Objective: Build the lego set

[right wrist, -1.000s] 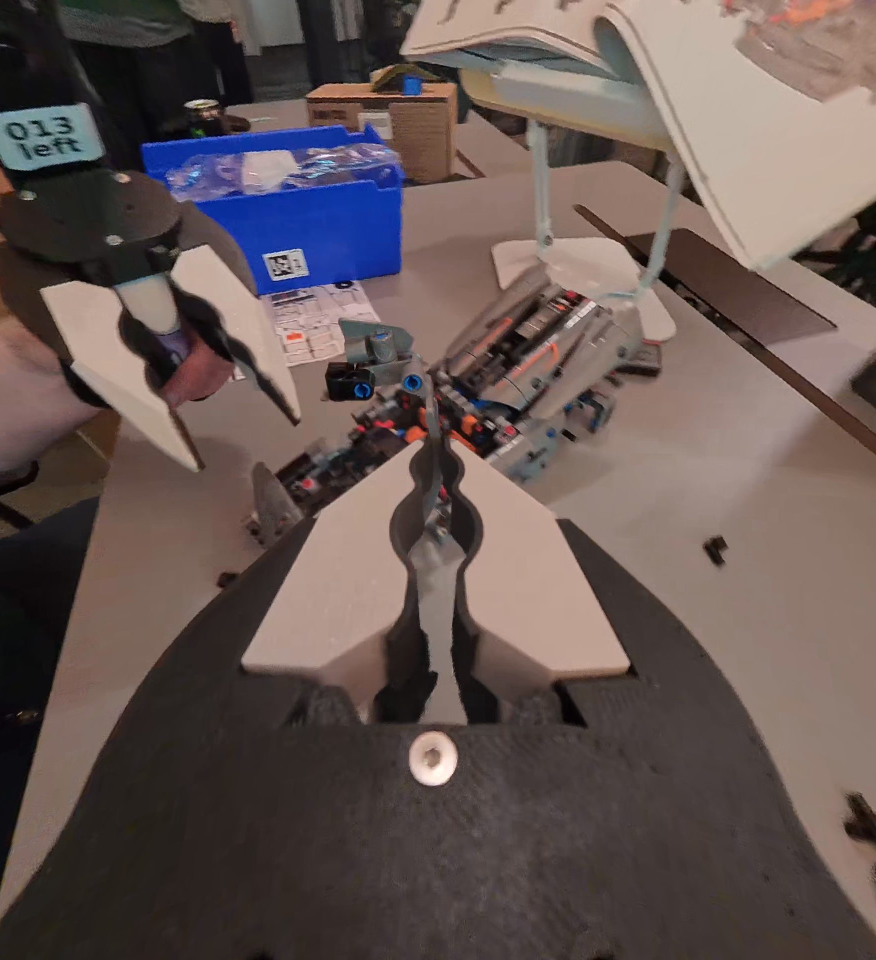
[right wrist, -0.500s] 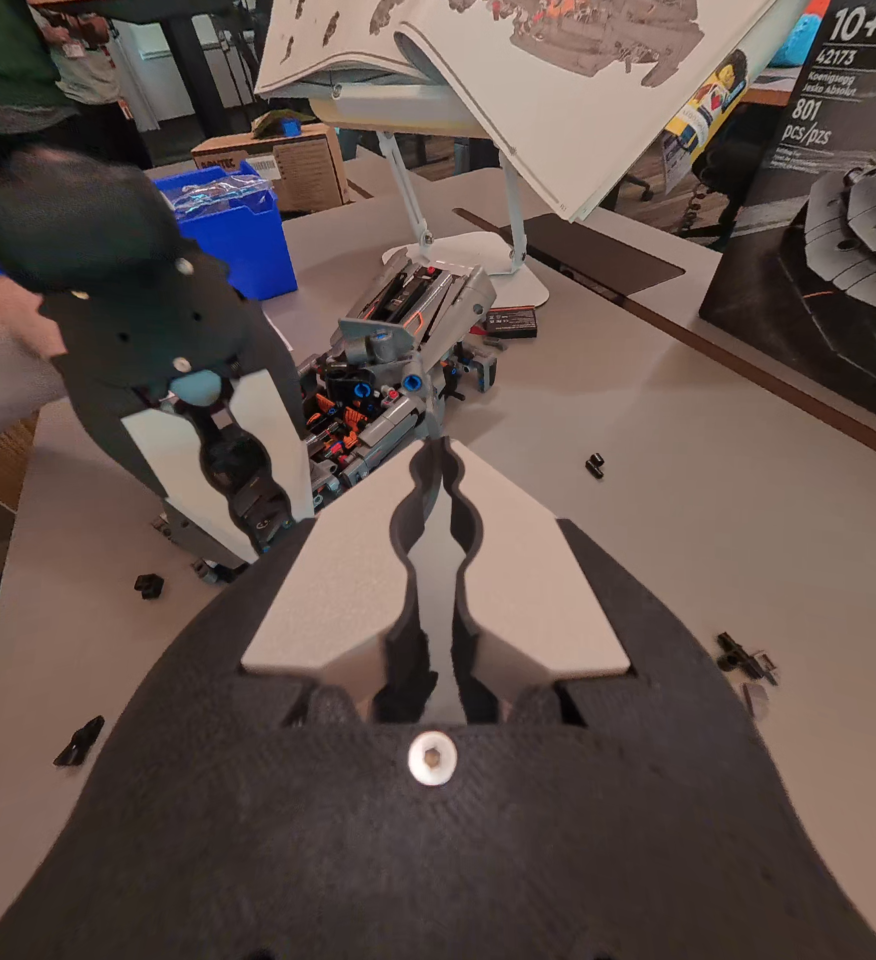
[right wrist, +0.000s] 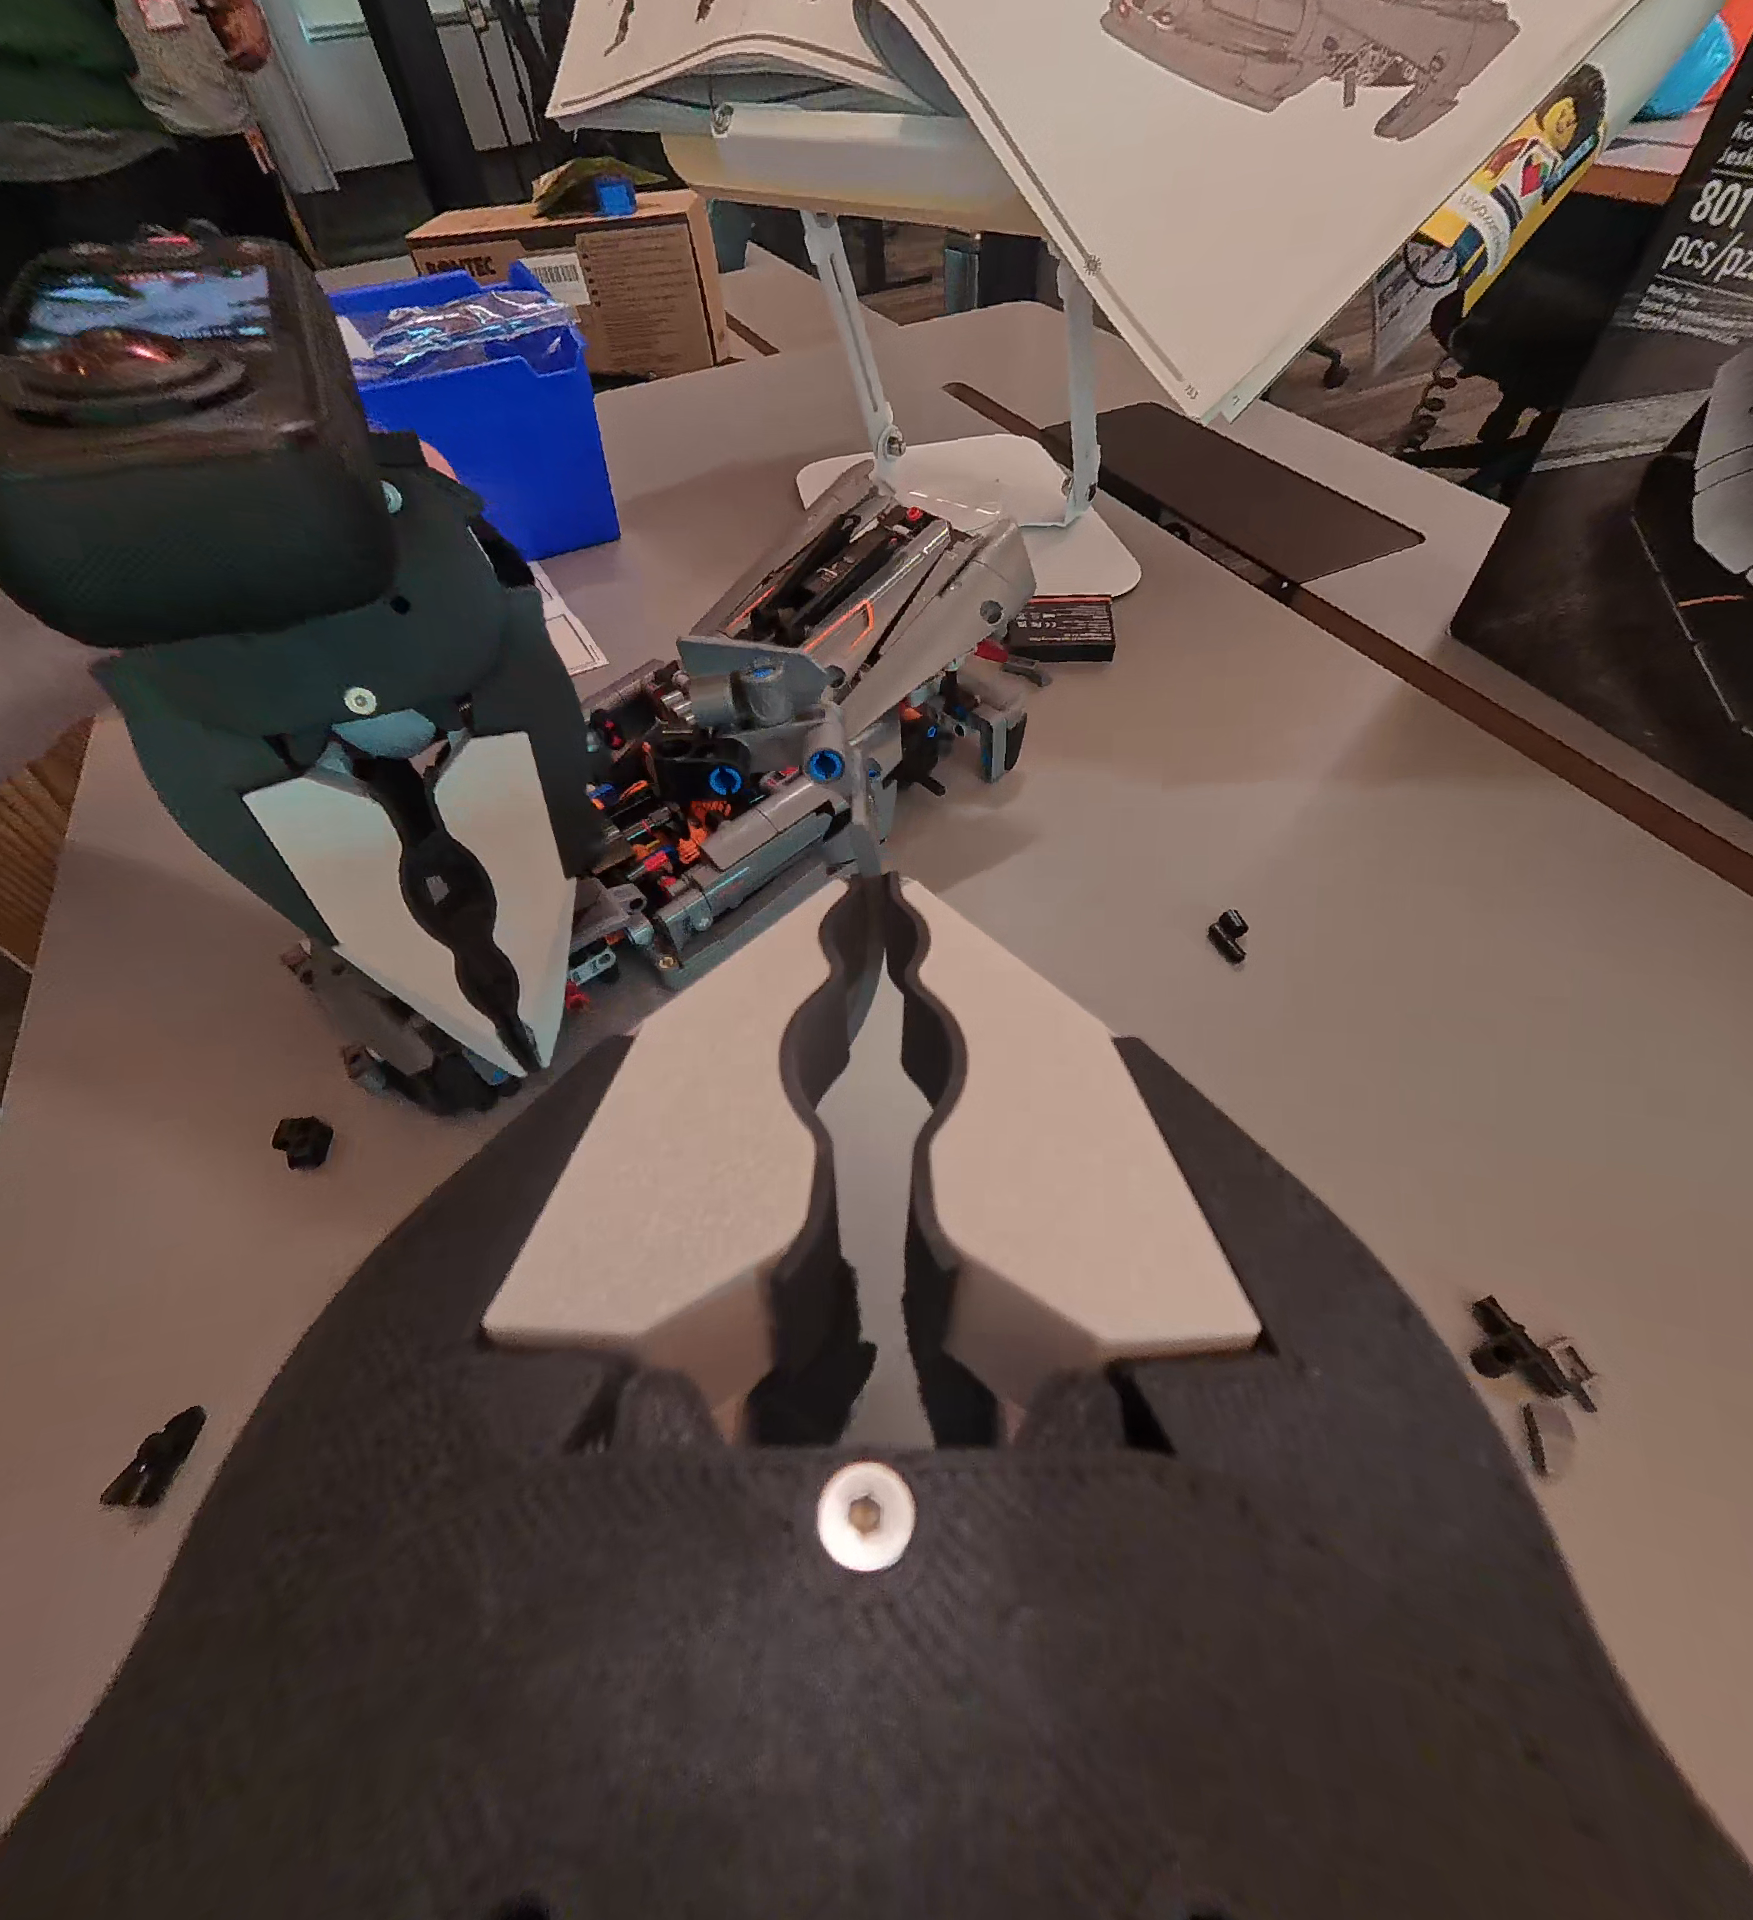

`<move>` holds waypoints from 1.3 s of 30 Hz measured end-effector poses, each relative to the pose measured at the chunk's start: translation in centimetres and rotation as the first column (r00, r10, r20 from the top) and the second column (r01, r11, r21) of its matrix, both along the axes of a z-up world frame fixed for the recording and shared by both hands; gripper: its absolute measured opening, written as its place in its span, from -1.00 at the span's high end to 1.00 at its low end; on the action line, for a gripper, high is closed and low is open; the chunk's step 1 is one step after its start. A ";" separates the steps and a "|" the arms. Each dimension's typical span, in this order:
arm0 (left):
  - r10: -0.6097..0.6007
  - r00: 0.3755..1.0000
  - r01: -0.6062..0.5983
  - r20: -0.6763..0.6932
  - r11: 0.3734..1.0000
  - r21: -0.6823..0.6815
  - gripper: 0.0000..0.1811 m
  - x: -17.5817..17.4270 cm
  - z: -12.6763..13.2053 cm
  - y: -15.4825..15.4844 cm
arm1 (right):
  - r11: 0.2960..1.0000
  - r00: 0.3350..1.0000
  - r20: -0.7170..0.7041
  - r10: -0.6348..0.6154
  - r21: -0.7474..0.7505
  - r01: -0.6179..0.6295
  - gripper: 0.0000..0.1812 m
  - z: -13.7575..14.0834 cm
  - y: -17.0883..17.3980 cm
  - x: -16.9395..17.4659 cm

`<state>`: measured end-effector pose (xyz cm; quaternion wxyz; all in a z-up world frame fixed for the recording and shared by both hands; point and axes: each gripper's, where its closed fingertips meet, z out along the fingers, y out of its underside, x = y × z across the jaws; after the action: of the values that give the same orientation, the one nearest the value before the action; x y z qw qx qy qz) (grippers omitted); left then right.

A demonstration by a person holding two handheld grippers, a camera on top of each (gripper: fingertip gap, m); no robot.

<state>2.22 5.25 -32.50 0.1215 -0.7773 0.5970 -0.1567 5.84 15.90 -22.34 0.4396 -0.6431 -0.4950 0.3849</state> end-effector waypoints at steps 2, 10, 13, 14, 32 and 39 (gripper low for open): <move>0.005 0.999 -0.006 0.031 1.000 0.020 0.96 -0.1 0.2 0.0 | 1.000 1.000 0.005 -0.002 0.011 0.002 1.00 -0.2 0.0 -0.1; 0.104 0.888 -0.235 0.449 0.940 0.248 0.67 -1.2 7.3 3.8 | 0.980 1.000 0.016 -0.014 0.197 0.010 1.00 0.6 -0.6 -1.4; 0.085 0.830 -0.316 0.551 0.886 0.340 0.61 -2.7 9.6 5.2 | 0.938 0.997 0.063 -0.046 0.345 0.021 1.00 2.0 -0.9 -2.5; 0.074 0.817 -0.334 0.572 0.869 0.365 0.57 -3.1 10.2 5.6 | 0.918 0.994 0.098 -0.058 0.397 0.015 1.00 2.4 -1.1 -3.0; -0.105 0.905 -0.304 0.412 0.518 0.800 0.57 -3.5 12.0 7.0 | 0.719 0.933 0.341 -0.115 0.677 -0.158 0.99 2.2 -1.7 -7.4; -0.087 0.918 -0.298 0.386 0.488 0.821 0.61 -3.0 11.7 7.1 | 0.742 0.940 0.326 -0.095 0.653 -0.152 0.99 1.7 -1.8 -6.9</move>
<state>-0.77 12.38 -20.81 0.6170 -0.5999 0.5086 0.0265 -1.02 14.10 -20.65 0.5431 -0.4905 -0.6777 0.0715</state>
